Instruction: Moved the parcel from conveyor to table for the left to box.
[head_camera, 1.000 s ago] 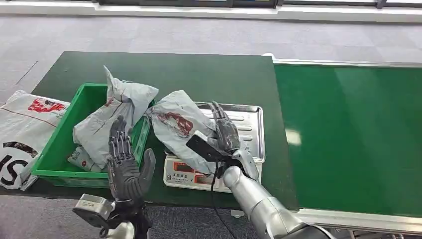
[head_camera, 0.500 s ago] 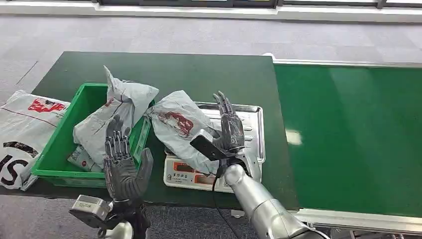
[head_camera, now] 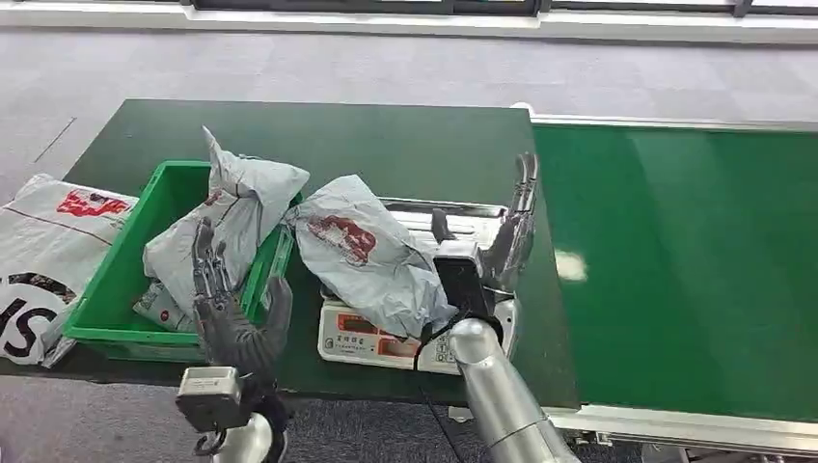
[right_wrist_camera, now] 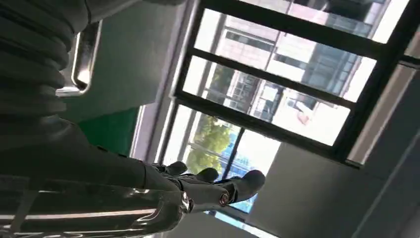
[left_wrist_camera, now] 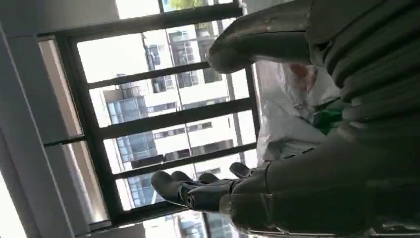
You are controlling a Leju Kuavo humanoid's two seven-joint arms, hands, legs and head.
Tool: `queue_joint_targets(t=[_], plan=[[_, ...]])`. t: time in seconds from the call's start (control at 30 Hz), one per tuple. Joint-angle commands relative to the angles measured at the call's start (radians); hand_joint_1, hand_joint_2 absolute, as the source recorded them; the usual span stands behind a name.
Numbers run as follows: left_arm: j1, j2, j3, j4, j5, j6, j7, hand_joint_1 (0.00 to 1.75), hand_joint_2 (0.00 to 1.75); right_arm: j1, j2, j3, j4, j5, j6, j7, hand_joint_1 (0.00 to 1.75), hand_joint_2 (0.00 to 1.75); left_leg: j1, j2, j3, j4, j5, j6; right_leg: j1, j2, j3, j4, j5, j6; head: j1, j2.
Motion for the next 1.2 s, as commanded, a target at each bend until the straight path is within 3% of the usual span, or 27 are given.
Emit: queue_joint_targets(t=[0.03, 0.2, 0.4, 0.53, 0.83, 1.03, 1.2], plan=[[-0.437, -0.012, 0.166, 0.647, -0.337, -0.006, 0.070, 0.00, 1.75, 0.111, -0.027, 0.142, -0.269, -0.017, -0.002, 0.003, 0.00, 1.75, 0.001, -0.007, 0.001, -0.003, 0.004, 0.000, 0.001, -0.008, 0.004, -0.003, 0.001, -0.001, 0.000, 0.000], [-0.590, -0.039, 0.226, 0.835, -0.335, -0.081, 0.064, 0.00, 1.75, 0.086, -0.030, 0.173, -0.246, -0.037, -0.002, 0.003, 0.00, 1.75, 0.001, -0.003, 0.001, -0.002, 0.006, -0.001, 0.002, -0.005, 0.003, -0.003, 0.004, -0.003, 0.000, 0.000], [-0.647, -0.057, 0.241, 0.903, -0.333, -0.109, 0.057, 0.00, 1.75, 0.083, -0.028, 0.177, -0.242, -0.033, -0.002, 0.003, 0.00, 1.75, 0.001, -0.001, 0.002, -0.001, 0.005, -0.001, 0.001, -0.002, 0.002, -0.002, 0.004, -0.002, 0.000, 0.000], [-0.763, -0.091, 0.284, 1.037, -0.273, -0.256, 0.076, 0.00, 1.75, 0.056, -0.032, 0.209, -0.212, -0.055, -0.002, 0.003, 0.00, 1.75, 0.001, -0.002, 0.000, 0.000, 0.005, -0.001, 0.001, -0.003, 0.001, -0.001, 0.004, -0.002, 0.000, 0.000], [-0.771, -0.093, 0.289, 1.045, -0.269, -0.256, 0.075, 0.00, 1.75, 0.053, -0.028, 0.207, -0.207, -0.053, -0.002, 0.003, 0.00, 1.75, 0.001, 0.000, 0.001, -0.001, 0.005, -0.001, 0.002, -0.001, 0.002, -0.002, 0.005, -0.002, 0.000, 0.000], [-0.837, -0.096, 0.396, 1.198, -0.118, -0.550, 0.139, 0.00, 1.75, 0.050, -0.027, 0.202, -0.197, -0.042, -0.002, 0.003, 0.00, 1.75, 0.001, 0.000, 0.001, -0.001, 0.005, -0.001, 0.001, 0.000, 0.002, -0.001, 0.005, -0.002, 0.000, 0.000], [-0.822, -0.081, 0.398, 1.258, -0.123, -0.571, 0.186, 0.00, 1.75, 0.063, -0.033, 0.191, -0.199, -0.031, -0.002, 0.003, 0.00, 1.75, 0.002, 0.001, 0.004, -0.004, 0.006, -0.001, 0.002, 0.001, 0.005, -0.006, 0.006, -0.003, 0.000, 0.000]])
